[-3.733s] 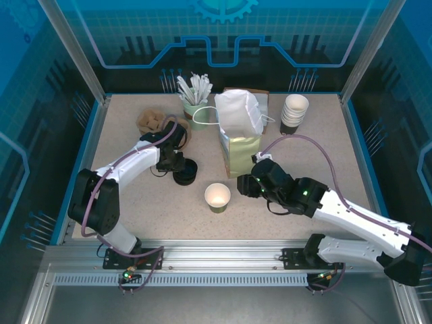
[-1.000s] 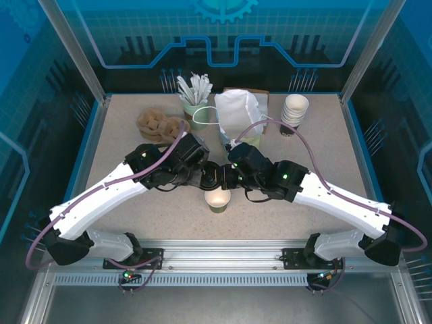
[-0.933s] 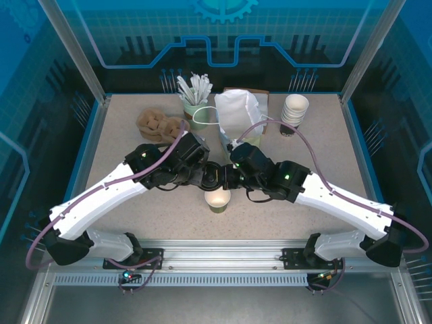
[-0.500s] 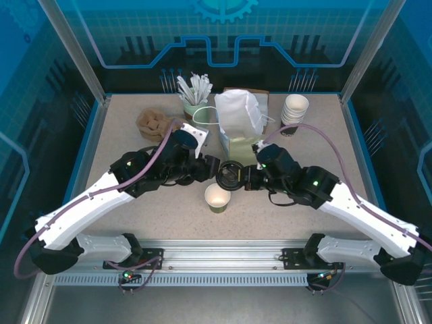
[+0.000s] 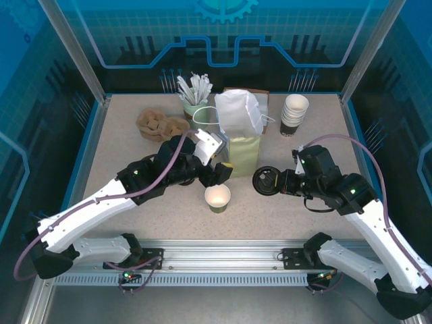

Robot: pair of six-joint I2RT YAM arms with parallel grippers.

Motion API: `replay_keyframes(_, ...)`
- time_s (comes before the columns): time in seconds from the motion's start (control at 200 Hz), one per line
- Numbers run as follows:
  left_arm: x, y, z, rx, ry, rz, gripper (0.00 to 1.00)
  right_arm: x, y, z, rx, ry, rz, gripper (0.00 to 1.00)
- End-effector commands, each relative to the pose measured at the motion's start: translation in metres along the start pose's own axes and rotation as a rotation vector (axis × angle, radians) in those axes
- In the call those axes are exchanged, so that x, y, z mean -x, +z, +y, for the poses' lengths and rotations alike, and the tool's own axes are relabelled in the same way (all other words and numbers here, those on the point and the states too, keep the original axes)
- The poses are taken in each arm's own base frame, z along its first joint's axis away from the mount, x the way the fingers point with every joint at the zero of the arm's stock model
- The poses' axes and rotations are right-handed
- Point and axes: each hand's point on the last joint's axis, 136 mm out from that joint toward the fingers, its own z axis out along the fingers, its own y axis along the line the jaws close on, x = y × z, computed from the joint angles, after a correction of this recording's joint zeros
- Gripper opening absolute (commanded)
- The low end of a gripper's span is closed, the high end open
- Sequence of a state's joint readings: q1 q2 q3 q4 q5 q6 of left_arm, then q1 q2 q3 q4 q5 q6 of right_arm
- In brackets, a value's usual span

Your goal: Pack the takeout coffee

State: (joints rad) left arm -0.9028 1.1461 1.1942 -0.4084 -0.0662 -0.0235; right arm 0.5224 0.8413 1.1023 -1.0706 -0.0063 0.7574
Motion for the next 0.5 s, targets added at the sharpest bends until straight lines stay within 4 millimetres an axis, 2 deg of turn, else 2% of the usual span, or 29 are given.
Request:
replay_keyframes(0.0, 0.010, 0.002, -0.026, -0.127, 0.169, -0.095, 0.65, -0.028, 0.001, -0.012, 0.015, 0.000, 0.144, 0.00)
replay_keyframes(0.13, 0.001, 0.010, -0.037, -0.175, 0.269, -0.131, 0.65, -0.036, 0.006, -0.018, 0.006, 0.013, 0.221, 0.00)
replay_keyframes(0.28, -0.012, 0.021, -0.049, -0.240, 0.363, -0.150, 0.64, -0.037, 0.009, -0.020, 0.005, 0.009, 0.249, 0.00)
replay_keyframes(0.41, -0.034, 0.032, -0.063, -0.294, 0.482, -0.137, 0.64, -0.037, 0.012, -0.020, 0.001, 0.003, 0.277, 0.00)
replay_keyframes(0.495, -0.054, 0.040, -0.076, -0.303, 0.634, -0.136, 0.65, -0.038, 0.015, -0.020, 0.002, 0.003, 0.293, 0.00)
